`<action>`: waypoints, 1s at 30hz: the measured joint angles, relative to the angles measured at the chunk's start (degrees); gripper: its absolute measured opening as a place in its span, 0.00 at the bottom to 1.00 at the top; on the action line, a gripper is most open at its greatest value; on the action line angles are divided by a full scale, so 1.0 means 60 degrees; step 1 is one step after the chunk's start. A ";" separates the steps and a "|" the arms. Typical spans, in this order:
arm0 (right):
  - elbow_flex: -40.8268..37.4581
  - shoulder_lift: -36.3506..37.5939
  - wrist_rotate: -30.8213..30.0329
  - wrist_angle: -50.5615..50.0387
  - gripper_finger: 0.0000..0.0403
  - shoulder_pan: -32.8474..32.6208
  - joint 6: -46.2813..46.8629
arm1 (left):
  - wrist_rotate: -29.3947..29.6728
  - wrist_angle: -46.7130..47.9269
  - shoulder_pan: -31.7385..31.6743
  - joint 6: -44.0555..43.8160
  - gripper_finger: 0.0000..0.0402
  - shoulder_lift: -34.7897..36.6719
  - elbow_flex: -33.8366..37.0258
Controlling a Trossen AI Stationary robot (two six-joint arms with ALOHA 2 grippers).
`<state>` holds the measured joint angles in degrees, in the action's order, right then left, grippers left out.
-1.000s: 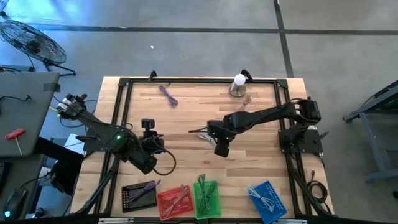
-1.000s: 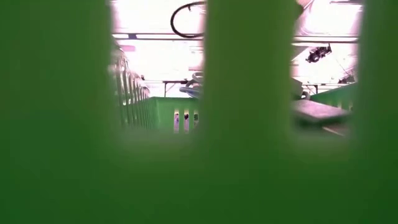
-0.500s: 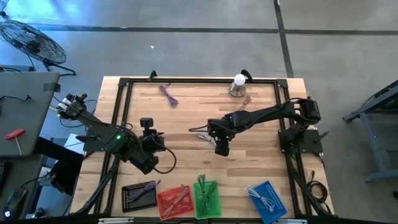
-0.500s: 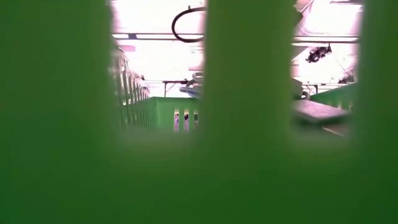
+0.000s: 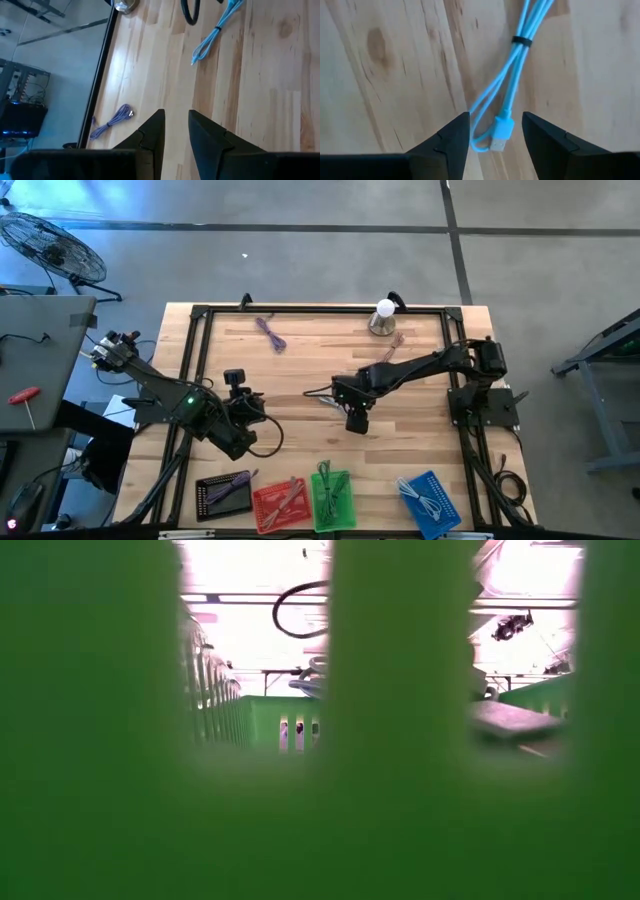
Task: Pick & Place USB Port
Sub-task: Put the light blue charger cable into the blue bin
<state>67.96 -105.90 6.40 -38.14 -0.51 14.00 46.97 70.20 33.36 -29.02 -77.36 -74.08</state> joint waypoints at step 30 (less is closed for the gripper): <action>0.0906 0.0405 -0.0999 -0.2486 0.01 -0.1064 0.1983 | -0.0483 0.0036 0.0004 -0.0237 0.20 -0.0011 -0.0001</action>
<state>73.40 -103.47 0.41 -53.05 -6.90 25.90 44.07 70.41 33.39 -30.44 -77.43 -74.08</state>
